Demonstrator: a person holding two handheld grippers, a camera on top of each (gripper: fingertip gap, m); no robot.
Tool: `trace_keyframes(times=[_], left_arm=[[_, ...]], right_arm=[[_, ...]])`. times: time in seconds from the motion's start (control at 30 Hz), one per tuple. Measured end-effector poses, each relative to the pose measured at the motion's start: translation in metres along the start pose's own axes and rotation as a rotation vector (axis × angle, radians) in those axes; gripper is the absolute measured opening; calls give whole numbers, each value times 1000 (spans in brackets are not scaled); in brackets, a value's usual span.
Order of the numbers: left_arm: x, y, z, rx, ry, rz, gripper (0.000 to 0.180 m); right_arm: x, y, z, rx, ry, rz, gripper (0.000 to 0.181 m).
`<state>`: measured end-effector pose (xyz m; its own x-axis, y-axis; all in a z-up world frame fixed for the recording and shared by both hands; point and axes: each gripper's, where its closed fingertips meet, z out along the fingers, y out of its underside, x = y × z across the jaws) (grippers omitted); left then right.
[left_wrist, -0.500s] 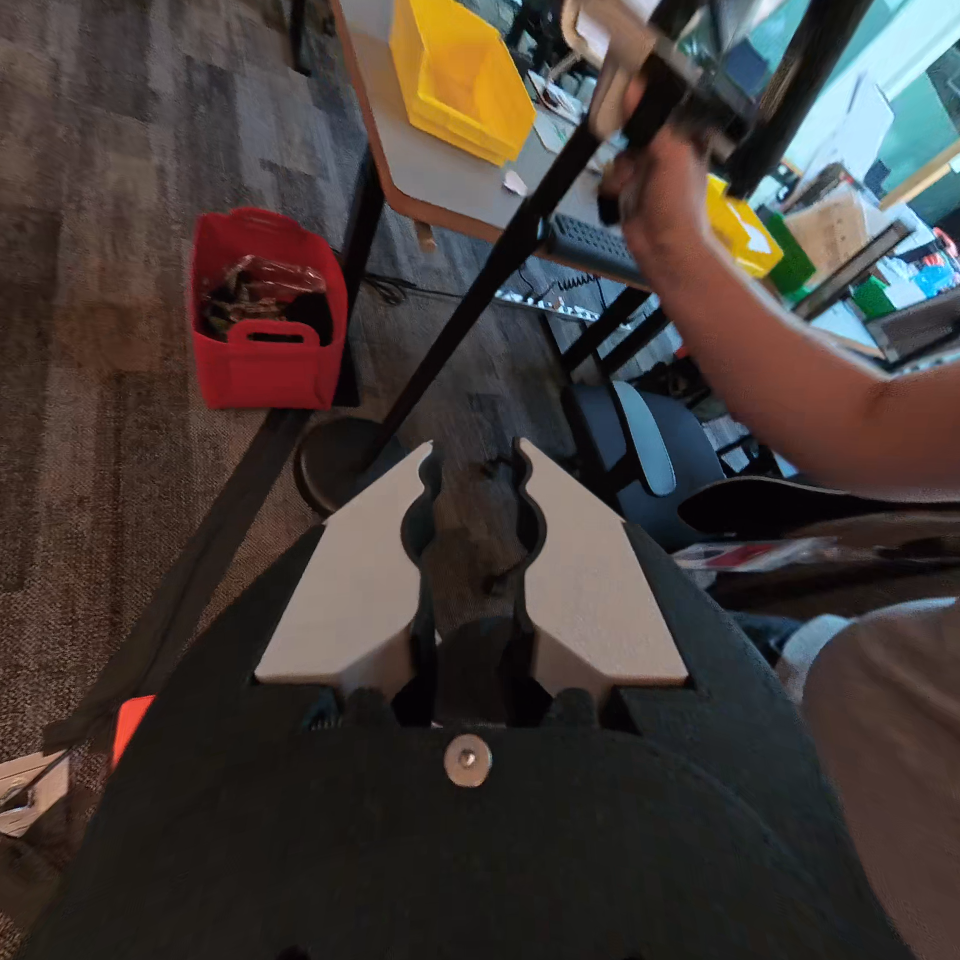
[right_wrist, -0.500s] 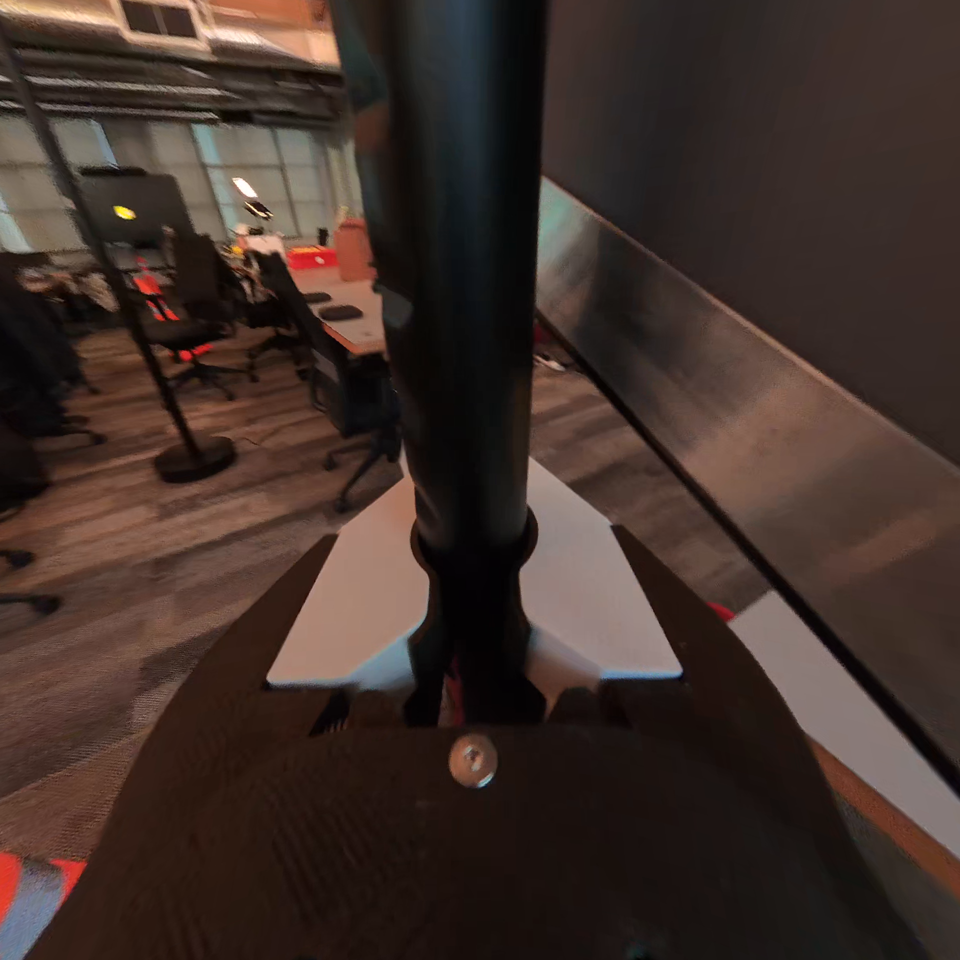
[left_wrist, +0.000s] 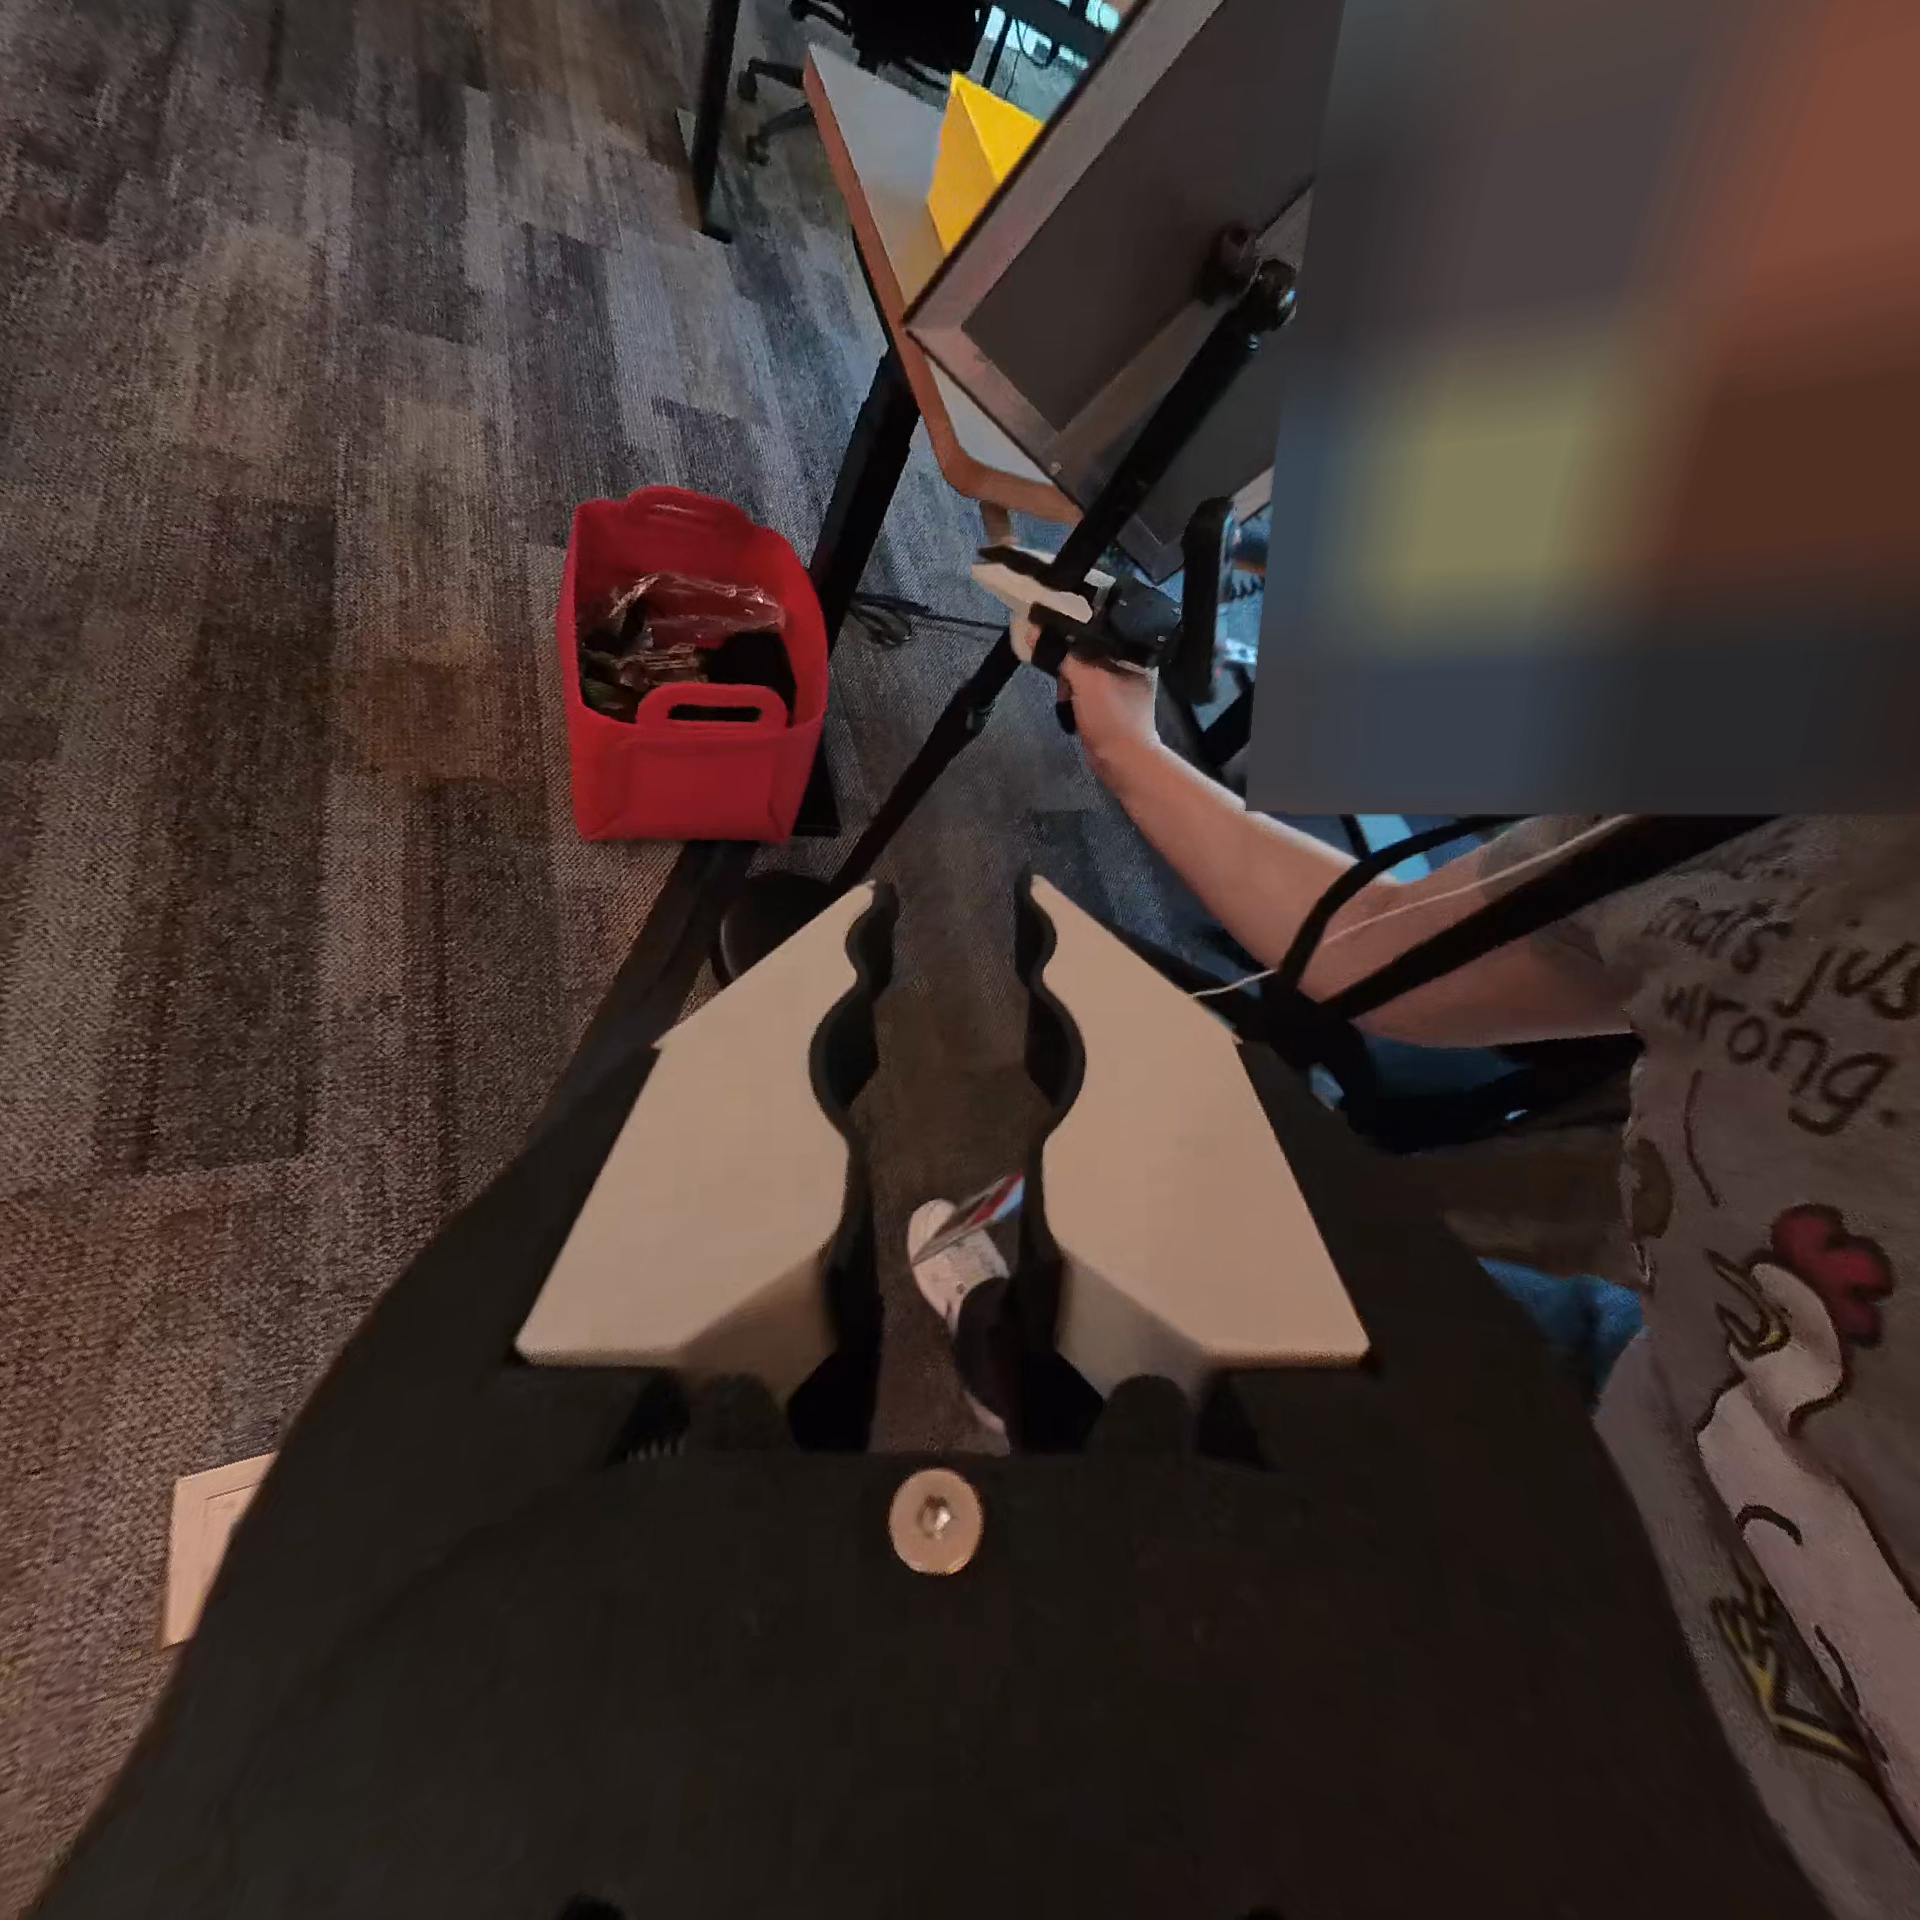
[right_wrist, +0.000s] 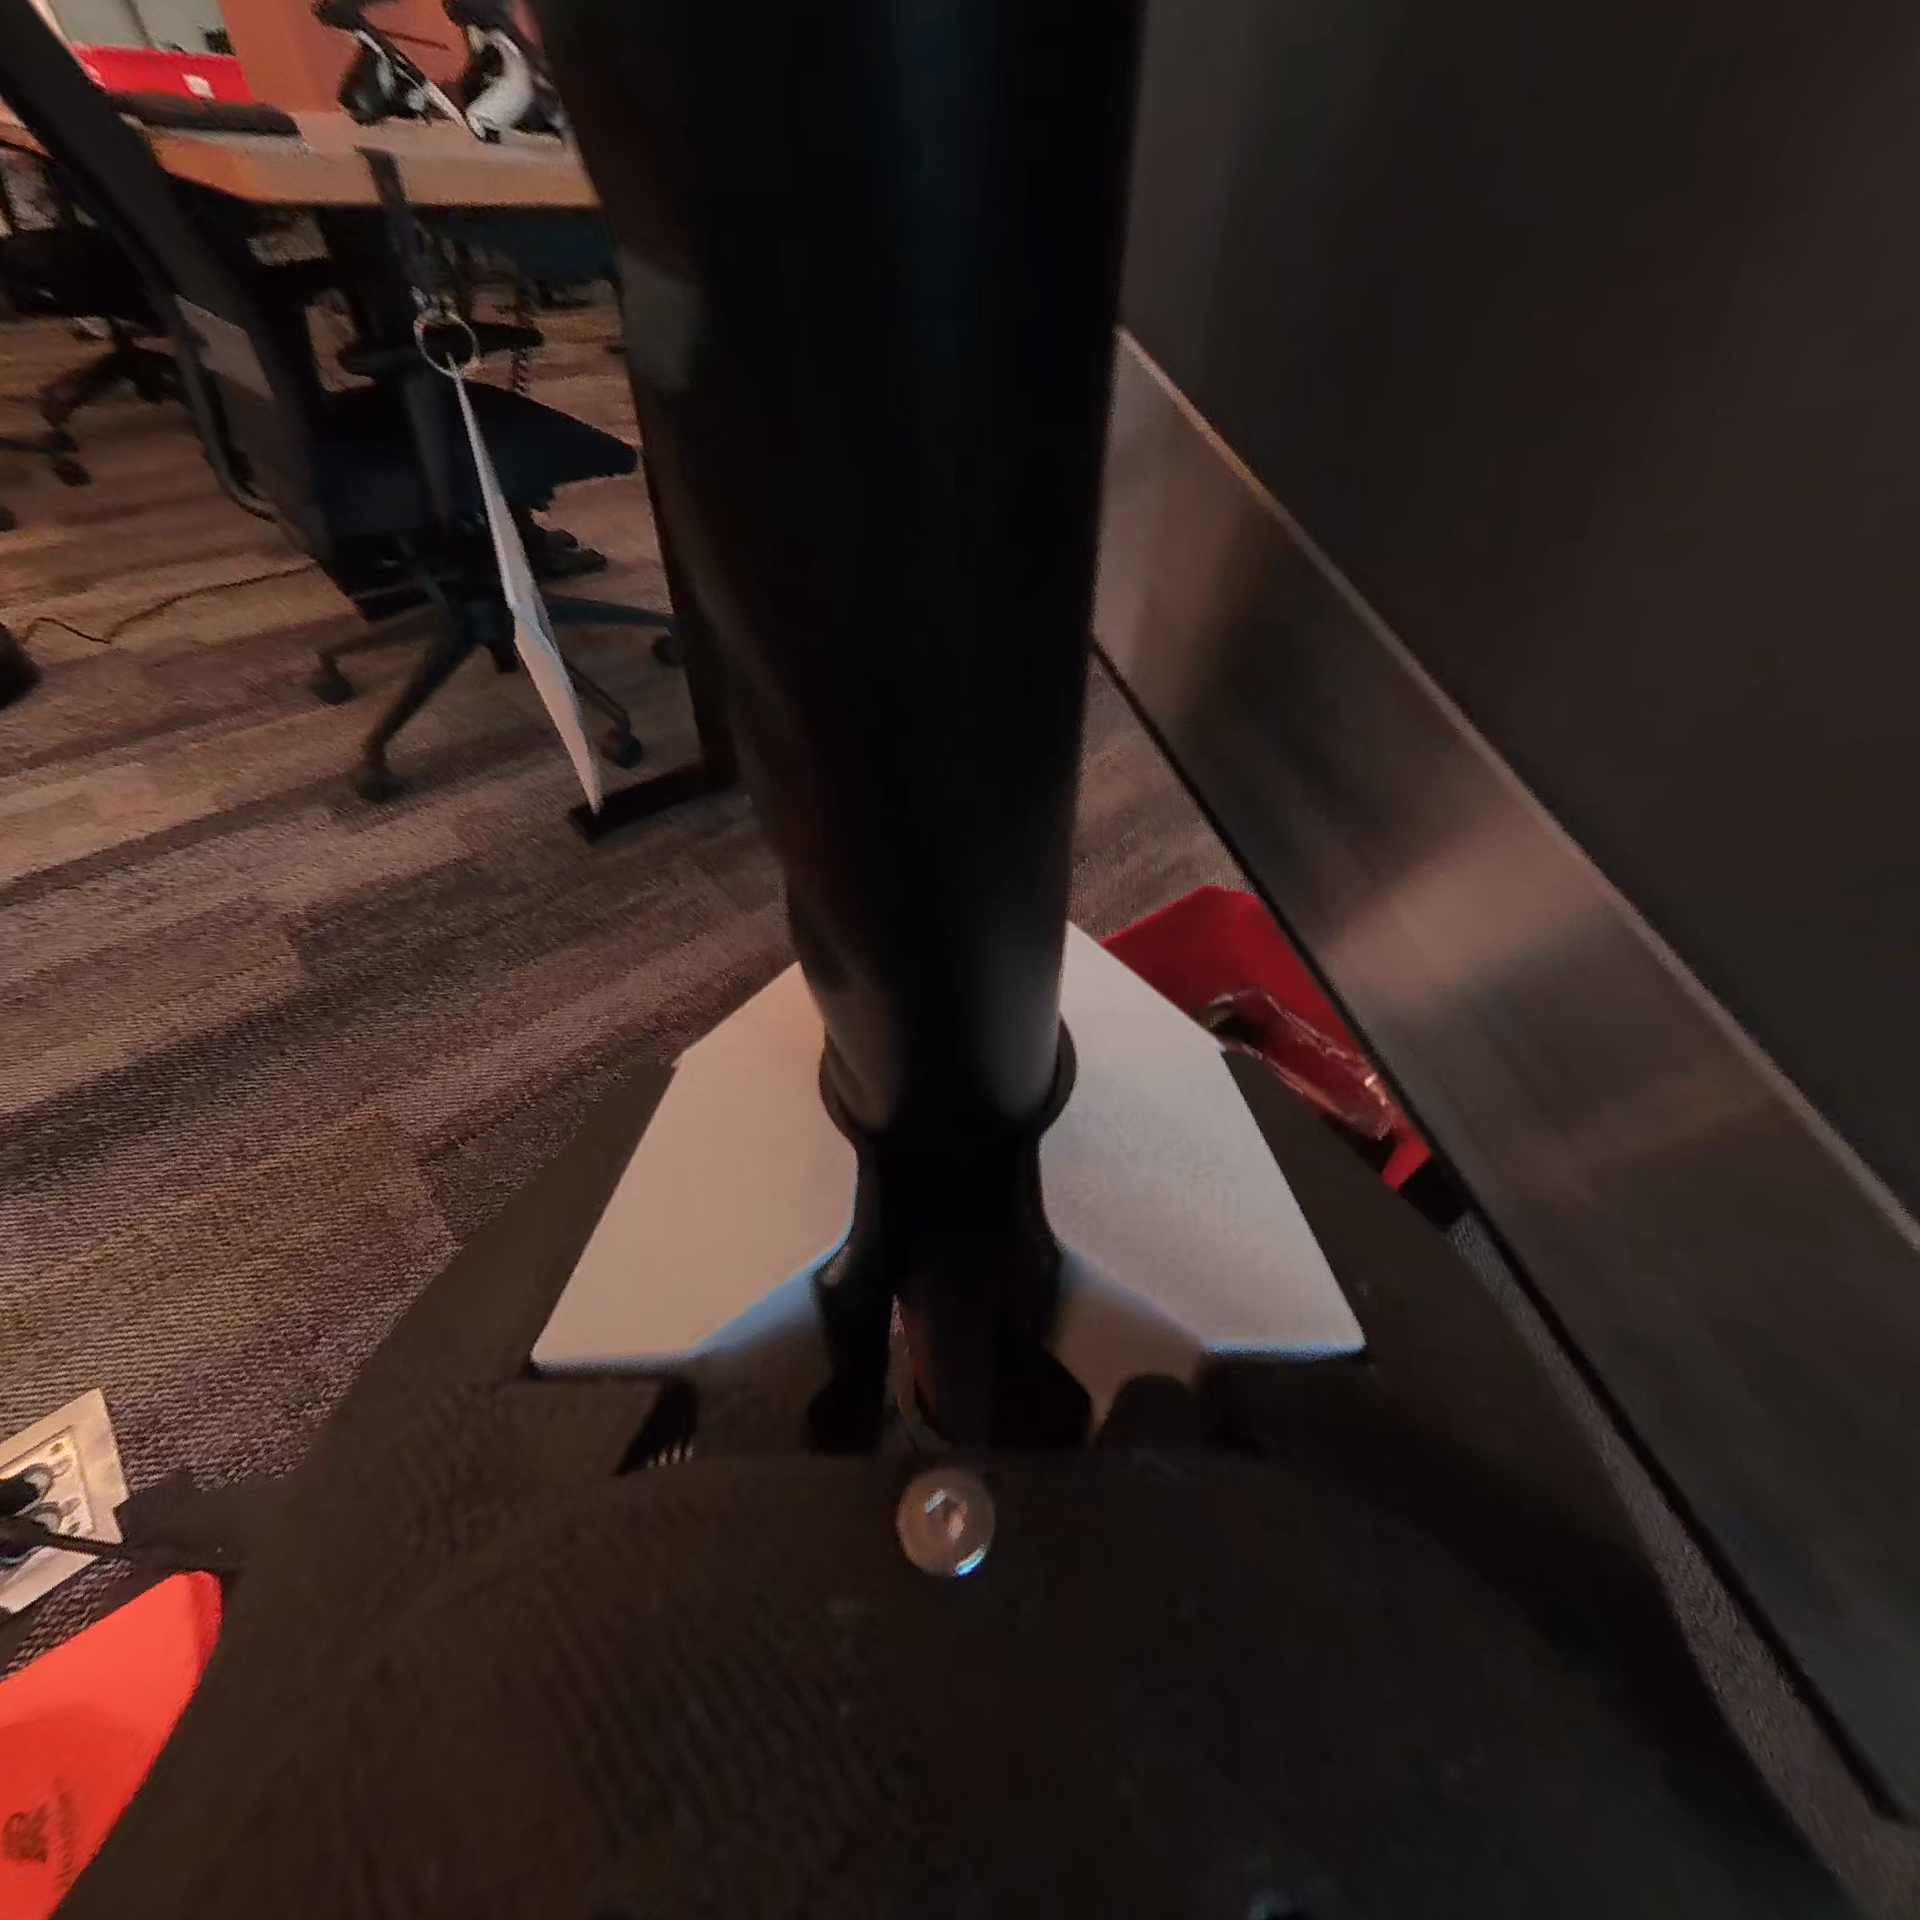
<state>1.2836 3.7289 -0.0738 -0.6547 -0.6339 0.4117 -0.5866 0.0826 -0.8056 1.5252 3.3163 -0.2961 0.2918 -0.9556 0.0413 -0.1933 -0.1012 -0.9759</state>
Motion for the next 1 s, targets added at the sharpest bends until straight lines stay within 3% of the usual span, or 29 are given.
trace_keyframes(times=[0.4, 0.7, 0.83, 0.93, 1.0], left_arm=[[5, -14, 17, -85, 37, 76, 21], [5, -12, 7, -59, 23, 46, 20], [16, -19, 0, -35, 64, 8, 22], [24, -25, -7, -41, 63, 44, 24], [32, -38, -13, -22, 67, 81, 25]], right_arm=[[15, 2, 17, -88, 103, 83, 17], [15, 25, -9, -6, 222, 102, 18], [10, 31, -6, -77, 203, 156, 19], [13, 34, -14, -112, 204, 242, 36], [12, 36, -31, -128, 228, 229, 38]])
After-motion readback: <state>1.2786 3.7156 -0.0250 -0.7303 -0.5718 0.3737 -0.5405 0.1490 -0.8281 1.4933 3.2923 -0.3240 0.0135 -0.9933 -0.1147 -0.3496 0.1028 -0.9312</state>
